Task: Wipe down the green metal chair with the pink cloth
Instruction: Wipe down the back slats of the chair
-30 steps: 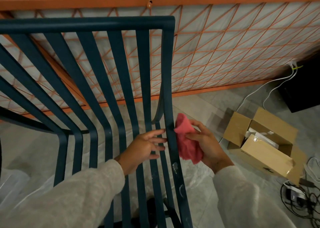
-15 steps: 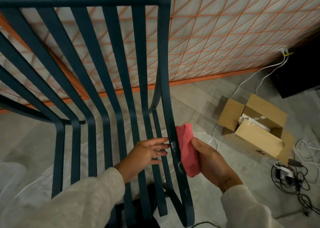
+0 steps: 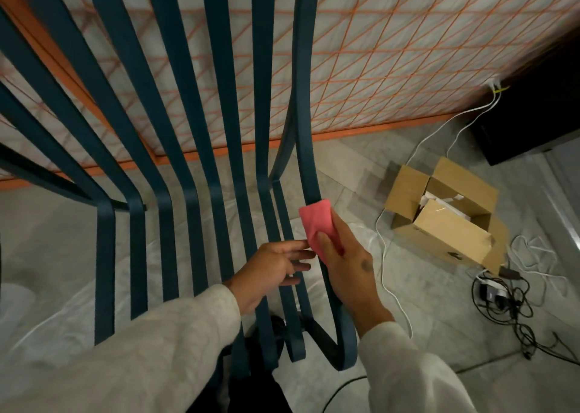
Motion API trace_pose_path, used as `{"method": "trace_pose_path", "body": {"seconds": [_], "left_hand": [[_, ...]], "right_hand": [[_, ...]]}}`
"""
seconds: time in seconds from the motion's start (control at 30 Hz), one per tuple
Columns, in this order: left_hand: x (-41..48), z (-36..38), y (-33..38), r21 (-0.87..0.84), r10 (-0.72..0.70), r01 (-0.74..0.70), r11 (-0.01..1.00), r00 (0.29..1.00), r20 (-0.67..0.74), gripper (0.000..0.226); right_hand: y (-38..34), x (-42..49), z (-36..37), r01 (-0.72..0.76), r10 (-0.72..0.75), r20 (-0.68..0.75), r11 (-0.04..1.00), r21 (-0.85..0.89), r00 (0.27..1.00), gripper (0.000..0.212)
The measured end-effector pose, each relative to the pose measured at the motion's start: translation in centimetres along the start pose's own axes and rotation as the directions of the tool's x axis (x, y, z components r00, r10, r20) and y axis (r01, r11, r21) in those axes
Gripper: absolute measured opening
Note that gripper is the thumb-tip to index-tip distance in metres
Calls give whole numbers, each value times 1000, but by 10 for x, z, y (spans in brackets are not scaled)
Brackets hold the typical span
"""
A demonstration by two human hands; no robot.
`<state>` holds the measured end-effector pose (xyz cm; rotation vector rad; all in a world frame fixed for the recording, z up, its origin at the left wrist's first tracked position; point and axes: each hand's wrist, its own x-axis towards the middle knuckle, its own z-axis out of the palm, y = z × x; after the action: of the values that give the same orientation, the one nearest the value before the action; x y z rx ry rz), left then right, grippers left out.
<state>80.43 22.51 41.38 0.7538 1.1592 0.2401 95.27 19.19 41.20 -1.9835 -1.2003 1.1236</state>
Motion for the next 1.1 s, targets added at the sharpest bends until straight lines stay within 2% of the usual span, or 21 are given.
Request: {"method": "trace_pose_path", "body": {"seconds": [0.07, 0.13, 0.27, 0.37, 0.43, 0.63, 0.73, 0.83, 0.97, 1.1], "left_hand": [[1, 2, 0, -15, -5, 5, 1000, 1000, -4, 59], [3, 3, -1, -28, -10, 10, 1000, 1000, -5, 58], [1, 8, -6, -64, 6, -5, 998, 1000, 10, 60], [-1, 10, -9, -73, 13, -12, 997, 1000, 15, 64], [-2, 11, -11, -69, 14, -12, 998, 999, 31, 65], [-13, 19, -15, -165, 2, 2, 986, 1000, 23, 62], [-17, 21, -20, -115, 11, -6, 993, 999, 41, 63], [-23, 20, -21, -60, 39, -34, 998, 997, 72, 65], [-25, 21, -22, -54, 82, -80, 995, 996, 38, 63], [-23, 26, -27, -102, 98, -96, 990, 995, 16, 59]], "right_hand": [[-8, 4, 2, -50, 49, -79, 999, -13, 996, 52], [-16, 12, -2, -104, 102, -64, 994, -20, 993, 50], [-13, 20, -14, -242, 233, 77, 960, 144, 969, 46], [0, 17, -25, -354, 299, 205, 875, 332, 932, 45], [2, 15, -30, -392, 315, 253, 841, 373, 915, 49], [-15, 14, -4, -360, 373, -9, 902, 238, 928, 33], [-12, 7, -11, -419, 438, 33, 832, 364, 899, 33], [-7, -5, -21, -438, 426, 120, 816, 376, 897, 37], [-10, -10, -13, -389, 411, 10, 854, 346, 911, 28], [-10, 4, -7, -388, 412, -60, 891, 237, 909, 39]]}}
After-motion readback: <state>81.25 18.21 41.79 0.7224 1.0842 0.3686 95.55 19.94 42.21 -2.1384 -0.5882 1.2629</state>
